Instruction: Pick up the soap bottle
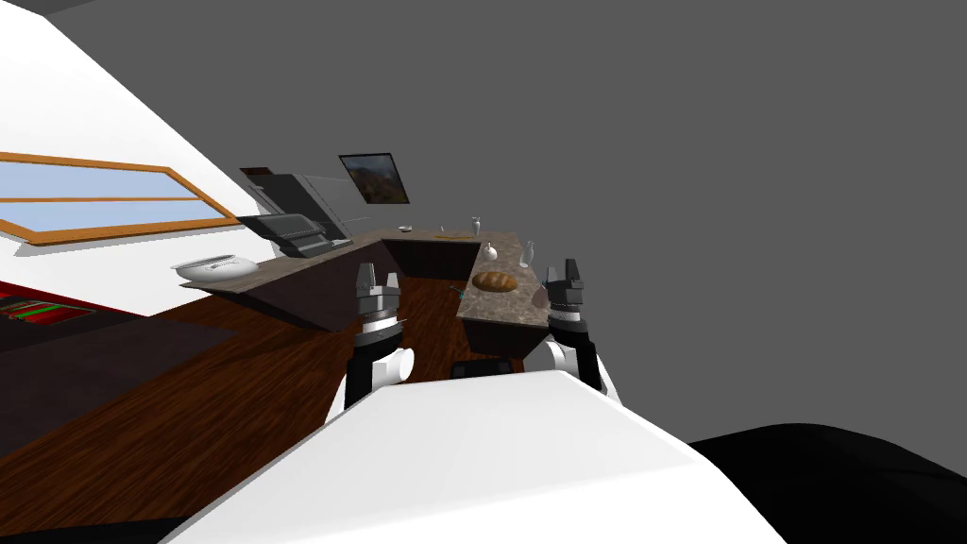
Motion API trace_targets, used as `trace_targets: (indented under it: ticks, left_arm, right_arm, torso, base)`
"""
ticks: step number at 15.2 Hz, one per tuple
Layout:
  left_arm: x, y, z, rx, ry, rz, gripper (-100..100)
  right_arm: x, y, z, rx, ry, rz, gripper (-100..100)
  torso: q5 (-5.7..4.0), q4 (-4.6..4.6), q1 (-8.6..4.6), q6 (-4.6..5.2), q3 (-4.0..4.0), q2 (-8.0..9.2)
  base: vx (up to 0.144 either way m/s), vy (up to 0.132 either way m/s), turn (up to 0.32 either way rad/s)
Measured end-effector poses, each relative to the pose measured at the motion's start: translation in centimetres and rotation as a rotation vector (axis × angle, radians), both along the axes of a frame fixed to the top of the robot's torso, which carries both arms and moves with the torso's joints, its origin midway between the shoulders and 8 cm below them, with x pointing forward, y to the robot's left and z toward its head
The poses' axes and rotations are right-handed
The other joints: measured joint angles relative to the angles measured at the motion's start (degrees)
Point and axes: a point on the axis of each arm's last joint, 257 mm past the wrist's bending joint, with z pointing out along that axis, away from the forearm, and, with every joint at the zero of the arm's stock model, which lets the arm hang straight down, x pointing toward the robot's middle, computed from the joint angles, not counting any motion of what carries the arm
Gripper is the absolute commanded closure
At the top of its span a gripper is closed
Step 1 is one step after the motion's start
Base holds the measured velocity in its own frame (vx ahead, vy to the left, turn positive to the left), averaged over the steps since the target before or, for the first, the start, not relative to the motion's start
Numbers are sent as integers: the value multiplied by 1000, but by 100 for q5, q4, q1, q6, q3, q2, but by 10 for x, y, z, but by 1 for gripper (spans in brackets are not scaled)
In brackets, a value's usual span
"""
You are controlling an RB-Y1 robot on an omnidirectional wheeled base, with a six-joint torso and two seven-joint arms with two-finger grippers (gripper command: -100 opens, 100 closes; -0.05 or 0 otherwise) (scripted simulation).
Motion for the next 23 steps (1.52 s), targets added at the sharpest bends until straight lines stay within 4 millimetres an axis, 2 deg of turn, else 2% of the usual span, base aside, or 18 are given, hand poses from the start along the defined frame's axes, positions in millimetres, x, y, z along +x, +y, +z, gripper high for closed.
trace_targets:
  ticks: [5, 9, 15, 23]
  left_arm:
    - [0, 0, 0, 0, 0, 0, 0]
    - [0, 0, 0, 0, 0, 0, 0]
    - [0, 0, 0, 0, 0, 0, 0]
    - [0, 0, 0, 0, 0, 0, 0]
  right_arm:
    - [7, 3, -10, -113, 42, -2, -100]
    - [21, -2, -31, -249, 103, -49, -100]
    - [44, -31, -70, -491, 219, -185, -100]
    - [61, -77, -116, -733, 352, -355, -100]
  torso:
    - [1, 0, 6, 0, 0, 1]
    - [3, 0, 14, 0, 0, 1]
    - [4, 0, 19, 0, 0, 1]
    - [4, 0, 20, 0, -1, -1]
  base:
    - [-2, 19, -5]
    - [-6, 41, -8]
    - [-5, 52, -9]
    - [1, 47, -6]
